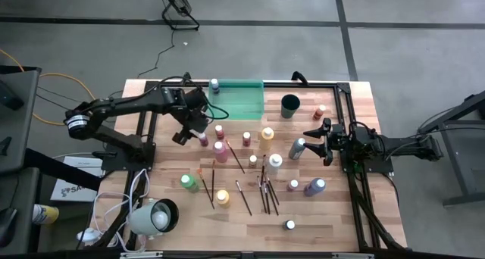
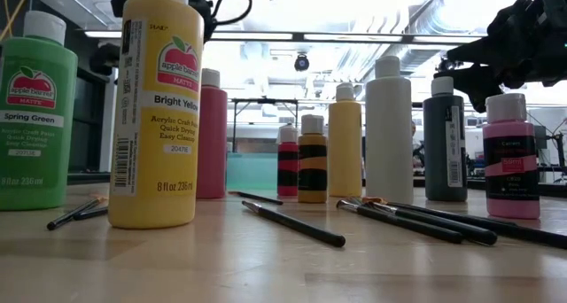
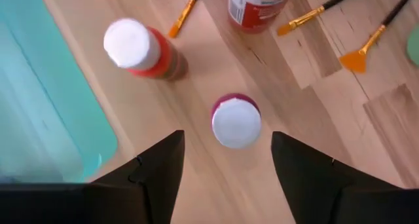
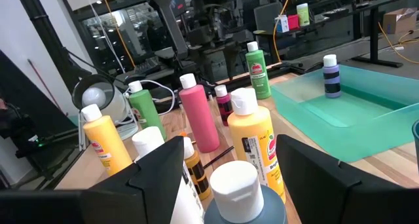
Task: Pick & Place Paint Supplies
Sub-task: Put the dark pink paint bottle into the green bin
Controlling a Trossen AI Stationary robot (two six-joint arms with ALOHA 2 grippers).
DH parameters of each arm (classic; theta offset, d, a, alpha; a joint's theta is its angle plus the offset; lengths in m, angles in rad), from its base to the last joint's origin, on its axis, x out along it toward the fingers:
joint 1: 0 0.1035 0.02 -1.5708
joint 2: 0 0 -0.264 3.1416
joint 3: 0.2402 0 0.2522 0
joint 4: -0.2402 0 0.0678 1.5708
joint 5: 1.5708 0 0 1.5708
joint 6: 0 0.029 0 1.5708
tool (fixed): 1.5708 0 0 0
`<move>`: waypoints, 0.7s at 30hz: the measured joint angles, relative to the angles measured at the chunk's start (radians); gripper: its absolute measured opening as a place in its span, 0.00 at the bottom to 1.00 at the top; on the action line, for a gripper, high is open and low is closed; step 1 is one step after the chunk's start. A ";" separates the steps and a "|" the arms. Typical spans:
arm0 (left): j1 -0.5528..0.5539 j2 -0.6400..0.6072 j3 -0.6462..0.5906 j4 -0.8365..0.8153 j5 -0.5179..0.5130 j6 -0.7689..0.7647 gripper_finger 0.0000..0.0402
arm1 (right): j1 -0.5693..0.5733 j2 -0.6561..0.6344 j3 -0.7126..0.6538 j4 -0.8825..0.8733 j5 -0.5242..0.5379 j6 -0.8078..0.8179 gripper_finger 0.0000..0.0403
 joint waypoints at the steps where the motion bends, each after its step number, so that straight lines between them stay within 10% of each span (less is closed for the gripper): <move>1: 0.000 0.000 0.000 0.004 0.000 -0.024 0.60 | 0.000 0.000 0.000 0.000 0.000 0.000 0.59; 9: 0.000 0.053 0.000 0.009 0.000 -0.131 0.72 | 0.000 0.000 0.000 0.000 0.000 0.000 0.59; 21: 0.000 0.096 0.000 0.023 0.007 -0.235 0.64 | 0.000 0.000 0.000 0.000 0.000 0.000 0.59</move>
